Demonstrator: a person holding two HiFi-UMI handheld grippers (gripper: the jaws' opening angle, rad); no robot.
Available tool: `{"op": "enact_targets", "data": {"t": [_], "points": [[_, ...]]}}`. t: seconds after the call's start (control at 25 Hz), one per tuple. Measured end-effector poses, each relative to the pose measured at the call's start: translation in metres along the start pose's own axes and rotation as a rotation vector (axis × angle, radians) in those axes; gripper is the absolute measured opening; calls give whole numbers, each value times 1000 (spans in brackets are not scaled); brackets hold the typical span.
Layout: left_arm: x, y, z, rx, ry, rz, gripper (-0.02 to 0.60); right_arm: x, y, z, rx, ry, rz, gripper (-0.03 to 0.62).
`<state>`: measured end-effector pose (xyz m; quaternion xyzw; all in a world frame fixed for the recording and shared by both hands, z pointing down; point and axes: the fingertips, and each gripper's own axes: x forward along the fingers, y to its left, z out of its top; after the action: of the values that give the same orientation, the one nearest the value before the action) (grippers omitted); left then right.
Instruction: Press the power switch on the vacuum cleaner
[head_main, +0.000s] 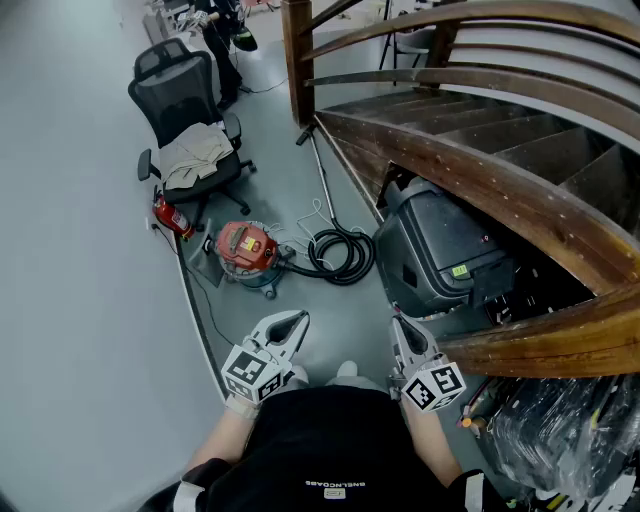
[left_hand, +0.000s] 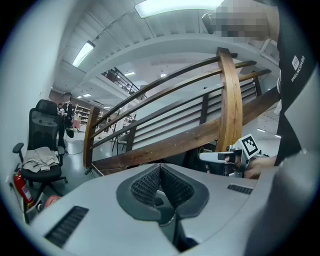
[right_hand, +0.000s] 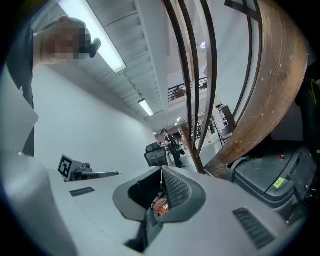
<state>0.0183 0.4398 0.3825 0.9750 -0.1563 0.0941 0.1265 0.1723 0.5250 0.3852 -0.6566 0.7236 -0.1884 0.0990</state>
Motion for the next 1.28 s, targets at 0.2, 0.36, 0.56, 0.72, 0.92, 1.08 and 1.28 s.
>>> {"op": "enact_targets", "data": {"t": [0.2,0.36,0.56,0.72,0.92,1.08,1.28], "points": [[20,1,2,-1,0,7,15,7,-15,6,3,1,9,29],[35,2,3,0,5,16,15,13,-29,11,11,1,24,29],[54,-1,1,5,15,33,15,14,-49,18,26,-11,59,29],[66,4,-5,17,35,55,15,18,-66,17,34,6,57,29],[79,18,-11,-10,45,72,15,31,-84,14,44,25,50,29],[100,44,-13,-30,51,71,15,59,-100,13,50,44,48,29],[129,93,-4,-49,60,37,15,112,-116,19,52,59,20,29]]}}
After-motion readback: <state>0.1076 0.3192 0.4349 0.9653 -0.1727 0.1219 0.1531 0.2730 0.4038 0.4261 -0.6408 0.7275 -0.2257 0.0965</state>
